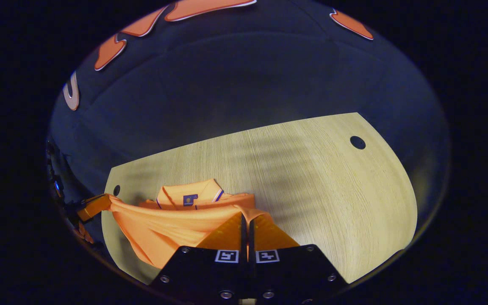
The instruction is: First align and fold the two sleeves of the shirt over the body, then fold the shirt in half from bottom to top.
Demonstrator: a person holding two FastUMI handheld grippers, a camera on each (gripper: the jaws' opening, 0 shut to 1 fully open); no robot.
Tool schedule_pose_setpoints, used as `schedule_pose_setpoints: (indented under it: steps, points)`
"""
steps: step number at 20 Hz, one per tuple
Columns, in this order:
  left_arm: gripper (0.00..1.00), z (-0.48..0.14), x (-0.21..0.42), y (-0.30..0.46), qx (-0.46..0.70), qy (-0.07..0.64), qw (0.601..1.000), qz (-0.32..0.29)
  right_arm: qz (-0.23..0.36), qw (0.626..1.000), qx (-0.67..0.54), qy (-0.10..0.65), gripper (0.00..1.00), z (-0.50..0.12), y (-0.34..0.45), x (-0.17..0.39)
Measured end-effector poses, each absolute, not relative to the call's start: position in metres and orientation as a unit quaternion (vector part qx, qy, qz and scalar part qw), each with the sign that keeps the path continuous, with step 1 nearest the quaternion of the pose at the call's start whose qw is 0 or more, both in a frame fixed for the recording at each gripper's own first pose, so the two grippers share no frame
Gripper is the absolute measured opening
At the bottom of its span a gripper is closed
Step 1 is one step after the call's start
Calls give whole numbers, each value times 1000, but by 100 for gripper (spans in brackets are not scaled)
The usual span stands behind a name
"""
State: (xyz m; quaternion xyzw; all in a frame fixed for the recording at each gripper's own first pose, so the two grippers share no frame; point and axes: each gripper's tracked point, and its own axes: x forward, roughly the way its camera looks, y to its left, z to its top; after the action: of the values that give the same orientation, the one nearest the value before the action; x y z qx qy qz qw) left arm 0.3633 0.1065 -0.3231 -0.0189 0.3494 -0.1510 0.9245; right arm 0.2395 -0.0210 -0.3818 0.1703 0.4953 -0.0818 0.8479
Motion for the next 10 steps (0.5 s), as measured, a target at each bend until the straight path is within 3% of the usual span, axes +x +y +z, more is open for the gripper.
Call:
schedule_pose_setpoints:
  steps: [5, 7, 8, 9, 10]
  points:
    - [2, -332, 399, 126, 49, 334, 936, -101, -90, 843, 176, 501, 1, -400, -29, 271]
    - [16, -327, 404, 134, 72, 327, 939, -79, -109, 844, 159, 501, 3, -404, -42, 282]
    - [17, -324, 401, 134, 69, 321, 942, -73, -107, 847, 168, 493, 6, -397, -41, 287]
    - [31, -320, 398, 130, 63, 319, 943, -72, -99, 852, 182, 480, 14, -388, -41, 294]
    - [36, -314, 395, 131, 54, 318, 944, -70, -95, 857, 185, 472, 23, -379, -40, 296]
